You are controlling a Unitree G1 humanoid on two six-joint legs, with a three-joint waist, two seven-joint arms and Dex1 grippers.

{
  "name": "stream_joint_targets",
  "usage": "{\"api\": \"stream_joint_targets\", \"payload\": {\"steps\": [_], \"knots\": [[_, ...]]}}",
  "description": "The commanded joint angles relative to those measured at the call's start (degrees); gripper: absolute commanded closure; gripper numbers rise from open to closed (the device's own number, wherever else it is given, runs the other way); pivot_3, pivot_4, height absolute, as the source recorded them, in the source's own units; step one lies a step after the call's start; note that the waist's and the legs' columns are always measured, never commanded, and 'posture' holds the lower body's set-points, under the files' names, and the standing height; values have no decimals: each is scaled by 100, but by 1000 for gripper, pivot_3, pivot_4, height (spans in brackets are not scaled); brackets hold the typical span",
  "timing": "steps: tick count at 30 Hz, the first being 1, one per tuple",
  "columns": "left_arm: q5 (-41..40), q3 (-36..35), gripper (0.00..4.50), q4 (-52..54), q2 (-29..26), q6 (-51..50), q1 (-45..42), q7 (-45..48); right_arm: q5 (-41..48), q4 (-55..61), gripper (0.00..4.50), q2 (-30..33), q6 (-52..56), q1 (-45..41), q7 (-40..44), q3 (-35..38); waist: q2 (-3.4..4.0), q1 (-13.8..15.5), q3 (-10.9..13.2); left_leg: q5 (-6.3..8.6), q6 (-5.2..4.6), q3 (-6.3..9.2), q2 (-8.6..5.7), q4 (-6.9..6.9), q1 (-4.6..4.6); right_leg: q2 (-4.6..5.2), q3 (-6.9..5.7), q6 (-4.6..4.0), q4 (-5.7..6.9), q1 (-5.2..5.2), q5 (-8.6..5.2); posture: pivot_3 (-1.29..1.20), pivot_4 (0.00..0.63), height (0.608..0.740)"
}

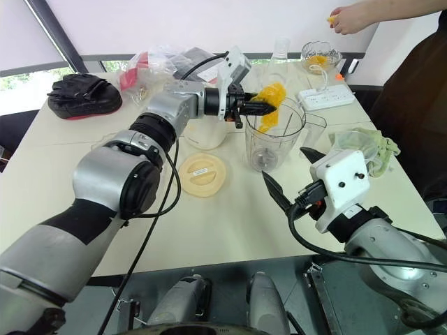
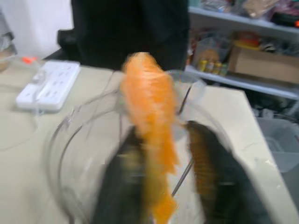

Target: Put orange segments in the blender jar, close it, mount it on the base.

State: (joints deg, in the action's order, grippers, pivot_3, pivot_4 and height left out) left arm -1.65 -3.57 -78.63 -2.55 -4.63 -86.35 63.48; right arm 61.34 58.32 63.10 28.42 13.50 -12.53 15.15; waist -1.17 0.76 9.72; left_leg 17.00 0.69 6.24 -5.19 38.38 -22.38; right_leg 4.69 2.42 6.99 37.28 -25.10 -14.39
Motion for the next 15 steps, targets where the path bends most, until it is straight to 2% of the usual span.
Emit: {"api": "stream_joint_targets", "payload": {"steps": [1, 3, 15], "knots": [[18, -123, 1006, 120, 52, 105, -100, 10, 280, 168, 0, 276, -368, 316, -142, 409, -2, 4, 1, 0, -1, 0, 0, 2, -1, 1, 0, 1, 0, 0, 0, 0, 150, 740], [-13, -159, 40, 130, 104, 94, -142, 40, 355, 168, 0, 380, -463, 580, -105, 665, -2, 5, 1, 2, -3, 0, -1, 6, -2, 0, 0, 2, -1, 2, 1, 0, 150, 740], [263, -66, 40, 110, 364, 299, -401, -64, -112, 168, 0, 512, -1159, 1305, -513, 417, -2, 1, 2, 17, -30, 2, -3, 78, 3, -6, -1, 21, -15, 53, 9, 0, 150, 740]]}}
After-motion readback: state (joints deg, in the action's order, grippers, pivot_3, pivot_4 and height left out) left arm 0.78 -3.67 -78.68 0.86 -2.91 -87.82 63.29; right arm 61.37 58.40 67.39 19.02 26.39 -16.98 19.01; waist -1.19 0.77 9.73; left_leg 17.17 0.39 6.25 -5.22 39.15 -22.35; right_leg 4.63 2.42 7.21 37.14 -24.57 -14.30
